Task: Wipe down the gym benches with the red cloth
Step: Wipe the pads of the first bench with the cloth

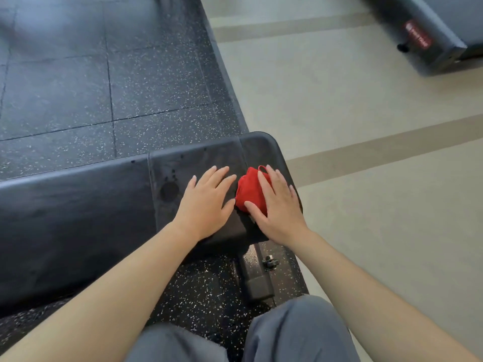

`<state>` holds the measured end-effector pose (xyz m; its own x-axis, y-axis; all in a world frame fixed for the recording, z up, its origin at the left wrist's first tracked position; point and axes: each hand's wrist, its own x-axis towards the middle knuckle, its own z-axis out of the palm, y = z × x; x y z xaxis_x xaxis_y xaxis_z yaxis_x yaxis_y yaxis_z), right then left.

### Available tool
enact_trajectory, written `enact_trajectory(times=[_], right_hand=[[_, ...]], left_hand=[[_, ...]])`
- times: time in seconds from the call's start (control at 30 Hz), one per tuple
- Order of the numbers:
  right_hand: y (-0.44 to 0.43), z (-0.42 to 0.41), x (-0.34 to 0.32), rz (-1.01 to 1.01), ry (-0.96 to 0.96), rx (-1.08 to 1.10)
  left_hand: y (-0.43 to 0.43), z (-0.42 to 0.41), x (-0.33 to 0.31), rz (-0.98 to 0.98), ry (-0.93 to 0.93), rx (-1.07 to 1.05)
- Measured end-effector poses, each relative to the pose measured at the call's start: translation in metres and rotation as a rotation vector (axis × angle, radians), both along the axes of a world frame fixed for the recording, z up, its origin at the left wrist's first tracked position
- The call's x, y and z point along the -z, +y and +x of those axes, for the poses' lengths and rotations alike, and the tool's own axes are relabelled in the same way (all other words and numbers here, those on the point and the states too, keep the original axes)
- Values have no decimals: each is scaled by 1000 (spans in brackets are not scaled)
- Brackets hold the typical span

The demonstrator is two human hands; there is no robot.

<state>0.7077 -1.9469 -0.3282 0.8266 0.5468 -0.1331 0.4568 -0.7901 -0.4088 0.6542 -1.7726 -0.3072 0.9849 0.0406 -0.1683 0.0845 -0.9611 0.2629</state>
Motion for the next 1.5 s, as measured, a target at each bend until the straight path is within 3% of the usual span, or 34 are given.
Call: enact_trajectory(times=[0.2, 0.47, 0.63, 0.77, 1.03, 1.3, 1.5], right_hand=[[17, 14, 27, -41, -146, 9], [10, 9, 45, 216, -283, 54], [4, 7, 35, 123, -273, 24], [14, 10, 35, 247, -271, -41], [26, 60, 34, 186, -178, -23], [-11, 8, 37, 219, -264, -119], [13, 46, 25, 282, -174, -62]], left_hand=[[5, 6, 40, 81, -68, -31], [0, 6, 58, 93, -151, -78], [-3, 7, 57, 71, -119, -96], [-4, 7, 64, 103, -138, -100], [-4, 7, 66, 119, -179, -117], [-3, 8, 65, 102, -182, -119], [-2, 9, 64, 107, -137, -97]])
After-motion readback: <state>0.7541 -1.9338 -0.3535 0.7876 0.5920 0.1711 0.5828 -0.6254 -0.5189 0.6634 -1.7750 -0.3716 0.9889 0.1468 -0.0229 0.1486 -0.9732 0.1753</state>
